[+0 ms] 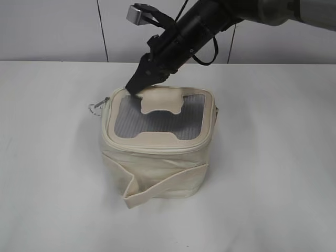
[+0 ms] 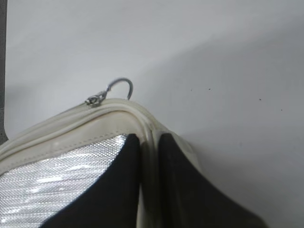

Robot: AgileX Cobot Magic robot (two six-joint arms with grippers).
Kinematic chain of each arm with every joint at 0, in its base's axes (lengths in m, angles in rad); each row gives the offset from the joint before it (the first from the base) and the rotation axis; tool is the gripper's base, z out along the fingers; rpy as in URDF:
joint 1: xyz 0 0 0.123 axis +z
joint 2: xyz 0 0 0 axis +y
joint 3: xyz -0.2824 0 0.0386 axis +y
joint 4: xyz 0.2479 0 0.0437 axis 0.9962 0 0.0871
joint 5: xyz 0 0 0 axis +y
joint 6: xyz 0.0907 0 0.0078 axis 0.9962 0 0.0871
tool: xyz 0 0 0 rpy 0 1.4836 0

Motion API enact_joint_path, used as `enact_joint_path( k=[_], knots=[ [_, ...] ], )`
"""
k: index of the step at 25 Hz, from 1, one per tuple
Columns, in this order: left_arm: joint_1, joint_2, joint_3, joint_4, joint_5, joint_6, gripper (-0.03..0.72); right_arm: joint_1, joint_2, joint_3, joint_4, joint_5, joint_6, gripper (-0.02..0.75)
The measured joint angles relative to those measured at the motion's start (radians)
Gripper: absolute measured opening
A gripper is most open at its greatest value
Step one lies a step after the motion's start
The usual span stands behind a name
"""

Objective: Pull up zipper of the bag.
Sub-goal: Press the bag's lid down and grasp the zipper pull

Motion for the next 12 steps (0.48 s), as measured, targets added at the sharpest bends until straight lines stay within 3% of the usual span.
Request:
enact_joint_path(
  k=[2,8,10,12],
  knots=[
    [0.000,0.000,0.000,0.001,-0.002,0.000,0.237,0.000,0.000,-0.002,-0.006,0.009,0.007,0.068],
    [0.000,0.192,-0.037,-0.032,-0.177,0.026,0.239,0.000,0.000,-0.004,-0.012,0.025,0.010,0.066],
    [0.000,0.328,-0.038,-0.138,-0.276,0.127,0.251,0.000,0.000,-0.004,-0.012,0.026,0.010,0.066],
    [0.000,0.493,-0.040,-0.288,-0.368,0.324,0.283,0.000,0.000,-0.004,-0.012,0.026,0.010,0.065]
  ],
)
